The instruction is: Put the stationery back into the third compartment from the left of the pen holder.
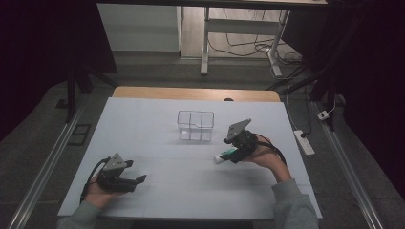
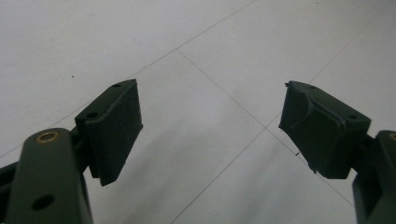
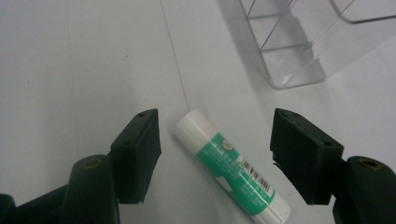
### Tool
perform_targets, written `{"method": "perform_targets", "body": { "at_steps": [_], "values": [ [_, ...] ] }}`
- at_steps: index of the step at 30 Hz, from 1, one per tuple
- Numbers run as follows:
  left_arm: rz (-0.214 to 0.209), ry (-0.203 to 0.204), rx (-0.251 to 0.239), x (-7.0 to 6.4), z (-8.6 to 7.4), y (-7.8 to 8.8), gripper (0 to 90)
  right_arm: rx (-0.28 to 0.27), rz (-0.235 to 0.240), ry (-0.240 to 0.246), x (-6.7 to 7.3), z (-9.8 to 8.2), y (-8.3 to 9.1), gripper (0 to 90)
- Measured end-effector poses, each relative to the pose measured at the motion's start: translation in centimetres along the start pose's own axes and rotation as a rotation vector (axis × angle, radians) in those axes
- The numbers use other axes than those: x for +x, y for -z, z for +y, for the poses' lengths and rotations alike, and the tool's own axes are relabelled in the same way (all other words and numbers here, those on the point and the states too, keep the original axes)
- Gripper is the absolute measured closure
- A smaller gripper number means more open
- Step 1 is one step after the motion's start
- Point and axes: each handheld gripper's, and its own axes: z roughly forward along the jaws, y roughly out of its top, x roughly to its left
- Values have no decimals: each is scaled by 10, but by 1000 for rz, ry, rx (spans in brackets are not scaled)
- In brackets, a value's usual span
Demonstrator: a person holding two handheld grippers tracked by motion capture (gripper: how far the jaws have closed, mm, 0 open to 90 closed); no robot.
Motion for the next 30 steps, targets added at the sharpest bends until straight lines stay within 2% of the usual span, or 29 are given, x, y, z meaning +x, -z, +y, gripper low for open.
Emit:
{"method": "perform_targets", "body": {
  "at_steps": [4, 8, 14, 17, 19, 26, 30],
  "values": [
    [-1, 0, -2, 0, 0, 0, 203, 30, 19, 12, 1, 0, -5, 329],
    [0, -1, 1, 0, 0, 0, 203, 65, 20, 44, 3, 2, -9, 317],
    [3, -2, 5, -1, 0, -1, 203, 95, 63, 72, 0, 2, -17, 301],
    [3, -2, 7, -2, 0, 0, 202, 119, 52, 94, 0, 3, -23, 289],
    [5, 1, 6, -1, -1, 0, 202, 117, 62, 100, -1, 3, -26, 287],
    [5, 0, 5, -1, -1, 1, 202, 170, 61, 105, -2, 1, -37, 290],
    [6, 0, 4, -1, -1, 1, 202, 172, 58, 111, -3, 1, -39, 307]
  ]
}}
